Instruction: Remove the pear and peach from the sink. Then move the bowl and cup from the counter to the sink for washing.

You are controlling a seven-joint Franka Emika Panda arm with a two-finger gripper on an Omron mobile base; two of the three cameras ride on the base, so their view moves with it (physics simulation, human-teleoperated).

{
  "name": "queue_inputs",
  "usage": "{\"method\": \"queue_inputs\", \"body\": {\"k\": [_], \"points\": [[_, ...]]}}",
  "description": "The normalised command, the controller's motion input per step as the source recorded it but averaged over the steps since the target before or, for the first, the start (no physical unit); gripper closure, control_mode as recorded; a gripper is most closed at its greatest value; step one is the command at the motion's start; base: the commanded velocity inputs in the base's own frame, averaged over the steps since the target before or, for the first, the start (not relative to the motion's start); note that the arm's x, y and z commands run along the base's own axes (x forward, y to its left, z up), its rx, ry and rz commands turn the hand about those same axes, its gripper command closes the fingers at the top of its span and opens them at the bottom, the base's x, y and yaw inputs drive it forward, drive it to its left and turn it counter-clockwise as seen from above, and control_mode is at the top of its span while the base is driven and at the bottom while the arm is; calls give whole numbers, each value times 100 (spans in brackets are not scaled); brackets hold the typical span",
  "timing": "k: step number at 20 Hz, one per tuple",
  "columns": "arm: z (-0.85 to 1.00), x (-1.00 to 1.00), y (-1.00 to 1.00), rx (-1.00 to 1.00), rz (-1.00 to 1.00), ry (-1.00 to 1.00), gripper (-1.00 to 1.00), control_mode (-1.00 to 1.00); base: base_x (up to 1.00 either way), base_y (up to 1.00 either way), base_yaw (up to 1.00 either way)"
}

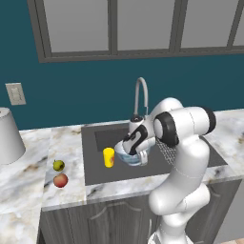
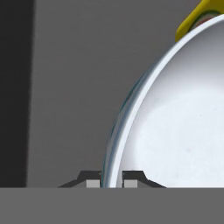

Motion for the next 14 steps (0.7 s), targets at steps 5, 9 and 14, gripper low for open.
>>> {"method": "queue_inputs", "body": {"k": [5, 9, 14], "points": [[-11, 6, 0, 0, 0, 0, 100, -100, 0, 0, 0], [-11, 7, 0, 0, 0, 0, 100, -100, 0, 0, 0], [-11, 6, 0, 0, 0, 0, 100, -100, 0, 0, 0]]}}
